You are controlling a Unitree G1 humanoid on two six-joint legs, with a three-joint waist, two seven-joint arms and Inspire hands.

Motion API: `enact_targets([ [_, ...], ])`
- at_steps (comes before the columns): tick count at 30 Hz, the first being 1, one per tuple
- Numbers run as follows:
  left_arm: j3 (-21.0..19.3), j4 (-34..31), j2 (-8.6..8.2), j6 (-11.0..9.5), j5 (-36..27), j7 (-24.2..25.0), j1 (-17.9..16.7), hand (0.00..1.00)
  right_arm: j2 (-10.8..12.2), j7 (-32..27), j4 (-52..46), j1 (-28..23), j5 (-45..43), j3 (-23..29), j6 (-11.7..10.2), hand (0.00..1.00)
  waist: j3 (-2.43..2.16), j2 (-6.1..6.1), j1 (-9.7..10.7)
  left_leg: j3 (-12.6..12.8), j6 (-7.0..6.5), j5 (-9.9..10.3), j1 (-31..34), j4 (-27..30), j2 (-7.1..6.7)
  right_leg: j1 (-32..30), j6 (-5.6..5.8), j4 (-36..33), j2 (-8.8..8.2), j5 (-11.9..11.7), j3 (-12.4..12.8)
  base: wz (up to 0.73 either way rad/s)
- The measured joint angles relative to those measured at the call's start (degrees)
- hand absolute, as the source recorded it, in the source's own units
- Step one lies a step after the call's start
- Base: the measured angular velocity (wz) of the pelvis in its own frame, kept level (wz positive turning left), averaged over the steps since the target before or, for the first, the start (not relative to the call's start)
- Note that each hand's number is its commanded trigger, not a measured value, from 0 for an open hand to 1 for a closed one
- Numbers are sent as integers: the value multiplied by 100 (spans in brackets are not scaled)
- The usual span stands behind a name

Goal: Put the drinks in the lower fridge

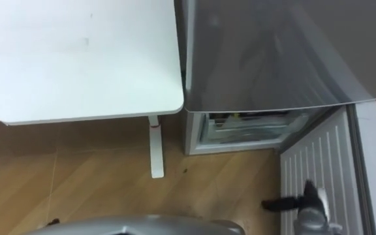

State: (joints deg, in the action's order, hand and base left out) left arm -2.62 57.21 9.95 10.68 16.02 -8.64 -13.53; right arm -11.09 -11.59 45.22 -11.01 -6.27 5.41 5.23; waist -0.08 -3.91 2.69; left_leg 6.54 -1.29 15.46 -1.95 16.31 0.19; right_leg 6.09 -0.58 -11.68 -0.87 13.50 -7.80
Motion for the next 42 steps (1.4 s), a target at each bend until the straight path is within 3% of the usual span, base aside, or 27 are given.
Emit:
enact_targets([
  [6, -8, -246, 19, -103, 51, -78, -100, 0, 9, -482, -1400, -364, -814, 57, -76, 0, -10, -43, 35, 166, 10, -36, -131, -157, 7, -26, 0, -1, 10, -8, 231, -17],
  [16, -75, -394, 91, -161, 51, -76, -196, 0, -6, -696, -1920, -358, -870, 148, -151, 0, -6, -127, 91, 229, -6, -57, -180, -275, 4, -34, 12, 3, 21, -43, 330, -6],
  [21, -244, -394, 95, -254, 109, -72, -285, 0, -39, -855, -2090, -330, -825, 613, -212, 0, -10, -79, 120, 214, -6, -57, -172, -298, 5, -53, 13, 5, 16, -45, 300, 0],
  [25, -296, -422, 93, -327, 107, -73, -356, 0, -187, -1188, -2300, -273, -832, 896, -454, 0, -21, -35, 188, 221, -3, -70, -158, -299, -1, -103, 12, 10, 16, -45, 287, -1],
  [31, -301, -463, 92, -366, 133, -71, -356, 0, -403, -1611, -2298, -83, -637, 1354, -470, 0, -8, -60, 240, 215, 5, -136, -203, -389, -18, -106, 11, 11, 9, -46, 295, -1],
  [37, -664, -496, 91, -348, 221, -70, -453, 0, -704, -1779, -1959, 166, 163, 1932, -426, 0, 10, -203, 327, 204, 30, -196, -275, -468, -7, -51, -15, 20, 24, -61, 298, -1],
  [42, -899, -490, 87, -312, 223, -70, -532, 0, -804, -1854, -1582, 210, 776, 2382, -383, 0, 16, -294, 347, 202, 32, -207, -267, -462, -5, -36, -34, 67, 29, -72, 310, 0],
])
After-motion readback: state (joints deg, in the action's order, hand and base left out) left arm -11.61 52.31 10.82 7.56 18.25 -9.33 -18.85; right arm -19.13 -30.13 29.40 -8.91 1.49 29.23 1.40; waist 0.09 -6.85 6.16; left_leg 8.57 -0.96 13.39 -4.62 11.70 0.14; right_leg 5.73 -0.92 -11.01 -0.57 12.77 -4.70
